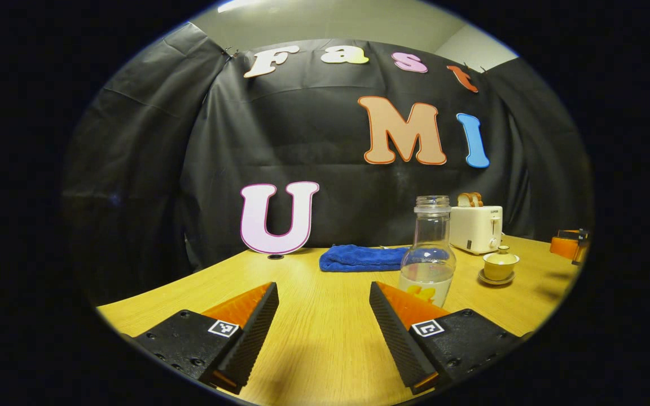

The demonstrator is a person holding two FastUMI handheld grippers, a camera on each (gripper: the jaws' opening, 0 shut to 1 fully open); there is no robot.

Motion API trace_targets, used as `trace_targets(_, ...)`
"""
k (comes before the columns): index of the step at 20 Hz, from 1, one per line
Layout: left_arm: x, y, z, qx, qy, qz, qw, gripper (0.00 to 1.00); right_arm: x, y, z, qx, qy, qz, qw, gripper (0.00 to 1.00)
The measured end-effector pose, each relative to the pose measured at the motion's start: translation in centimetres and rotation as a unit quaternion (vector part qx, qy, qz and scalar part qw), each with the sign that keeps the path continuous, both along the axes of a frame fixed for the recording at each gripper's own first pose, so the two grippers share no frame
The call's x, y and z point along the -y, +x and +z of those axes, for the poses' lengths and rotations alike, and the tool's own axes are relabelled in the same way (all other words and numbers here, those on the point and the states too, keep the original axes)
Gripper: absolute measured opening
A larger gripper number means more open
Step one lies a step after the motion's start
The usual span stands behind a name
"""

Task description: Open the teacup lid with one hand, grasp the water bottle and pour water into the teacup with the other hand; after pouring, place the water bottle on the coaster and then close the teacup lid.

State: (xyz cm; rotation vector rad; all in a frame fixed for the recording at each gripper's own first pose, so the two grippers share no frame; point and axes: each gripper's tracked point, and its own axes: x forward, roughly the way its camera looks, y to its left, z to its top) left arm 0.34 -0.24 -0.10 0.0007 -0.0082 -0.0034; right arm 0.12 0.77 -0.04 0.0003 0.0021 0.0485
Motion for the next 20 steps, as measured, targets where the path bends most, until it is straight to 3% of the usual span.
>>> trace_targets(8,0.0,0.0,-0.1,0.001,-0.001,0.000,1.000,0.95,-0.7,1.1,-0.2,-0.003,0.000,0.007,1.000,0.96)
trace_targets(20,0.1,0.1,-0.2,0.001,-0.002,-0.002,1.000,0.95,-3.4,6.0,-1.1,-0.022,0.001,0.044,0.999,0.95)
